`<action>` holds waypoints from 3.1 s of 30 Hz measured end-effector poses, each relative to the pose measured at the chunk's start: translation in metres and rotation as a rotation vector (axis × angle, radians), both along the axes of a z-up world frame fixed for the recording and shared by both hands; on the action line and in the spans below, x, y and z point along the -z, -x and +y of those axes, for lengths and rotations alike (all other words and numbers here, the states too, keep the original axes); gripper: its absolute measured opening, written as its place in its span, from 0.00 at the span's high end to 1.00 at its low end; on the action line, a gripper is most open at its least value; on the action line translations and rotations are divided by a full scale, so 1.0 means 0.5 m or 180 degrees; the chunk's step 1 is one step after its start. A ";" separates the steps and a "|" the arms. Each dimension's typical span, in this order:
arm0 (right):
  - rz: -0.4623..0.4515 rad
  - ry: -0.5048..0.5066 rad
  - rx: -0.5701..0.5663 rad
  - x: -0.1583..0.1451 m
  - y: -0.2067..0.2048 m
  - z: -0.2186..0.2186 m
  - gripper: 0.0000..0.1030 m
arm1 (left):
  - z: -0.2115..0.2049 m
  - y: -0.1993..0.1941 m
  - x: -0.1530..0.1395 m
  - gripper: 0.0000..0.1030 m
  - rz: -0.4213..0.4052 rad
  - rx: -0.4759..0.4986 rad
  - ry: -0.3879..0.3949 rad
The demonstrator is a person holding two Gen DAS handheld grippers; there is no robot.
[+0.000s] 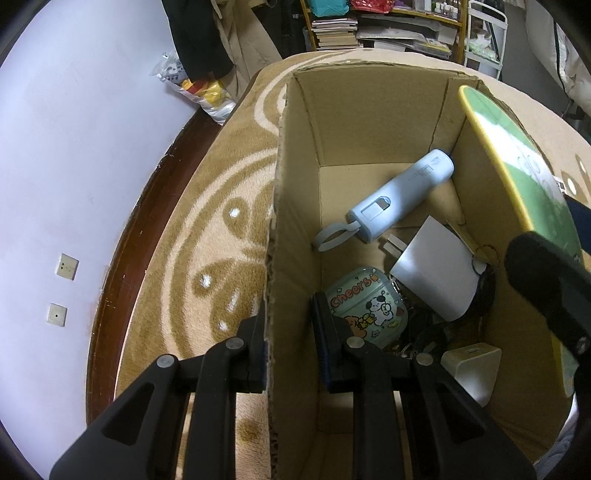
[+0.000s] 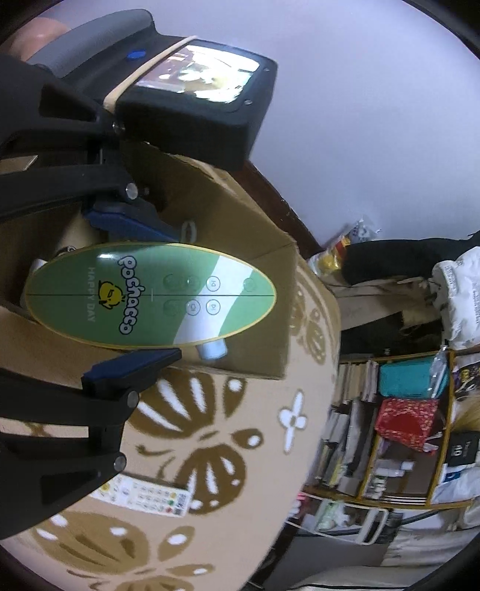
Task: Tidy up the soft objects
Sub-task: 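Carry the green Pochacco card into the box and release it, then lower the right gripper onto the white TV remote and close, then lift the white TV remote over the box and release it inside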
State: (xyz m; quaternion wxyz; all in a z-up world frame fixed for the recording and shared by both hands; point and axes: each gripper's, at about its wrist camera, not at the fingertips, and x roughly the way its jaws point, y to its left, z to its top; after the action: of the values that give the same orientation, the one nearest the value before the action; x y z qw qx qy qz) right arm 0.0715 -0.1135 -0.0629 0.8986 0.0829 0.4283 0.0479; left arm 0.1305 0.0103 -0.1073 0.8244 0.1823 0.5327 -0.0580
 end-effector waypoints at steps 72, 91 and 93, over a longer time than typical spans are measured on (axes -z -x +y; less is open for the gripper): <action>0.0315 0.0139 0.1288 0.165 0.032 -0.299 0.58 | -0.004 0.005 0.000 0.80 -0.0006 0.0004 -0.0029; -0.0186 -0.0409 0.0830 0.034 0.038 -0.205 0.58 | -0.006 0.004 0.000 0.80 -0.0006 0.0003 -0.0030; -0.0234 -0.0535 0.0729 0.021 0.035 -0.189 0.58 | -0.006 0.004 0.000 0.80 -0.0006 0.0000 -0.0027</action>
State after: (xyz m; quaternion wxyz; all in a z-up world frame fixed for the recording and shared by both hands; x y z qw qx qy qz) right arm 0.0538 -0.2078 -0.0735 0.9031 0.2044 0.3773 -0.0161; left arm 0.1283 0.0075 -0.1075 0.8241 0.1860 0.5322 -0.0556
